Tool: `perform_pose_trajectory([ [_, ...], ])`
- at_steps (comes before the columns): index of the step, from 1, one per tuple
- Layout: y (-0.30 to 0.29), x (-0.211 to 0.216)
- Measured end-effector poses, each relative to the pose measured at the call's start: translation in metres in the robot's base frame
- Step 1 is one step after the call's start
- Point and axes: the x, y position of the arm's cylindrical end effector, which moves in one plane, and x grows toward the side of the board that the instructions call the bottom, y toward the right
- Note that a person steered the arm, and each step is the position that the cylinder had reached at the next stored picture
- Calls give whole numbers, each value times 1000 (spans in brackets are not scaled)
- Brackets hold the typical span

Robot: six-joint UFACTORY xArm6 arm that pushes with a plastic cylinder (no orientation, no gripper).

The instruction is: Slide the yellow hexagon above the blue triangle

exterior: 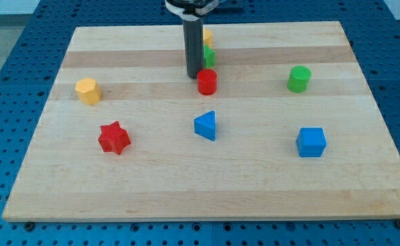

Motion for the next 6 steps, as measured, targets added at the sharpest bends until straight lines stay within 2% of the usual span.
perform_pose_trajectory([
  [2,-54,-8],
  [6,-257,-9],
])
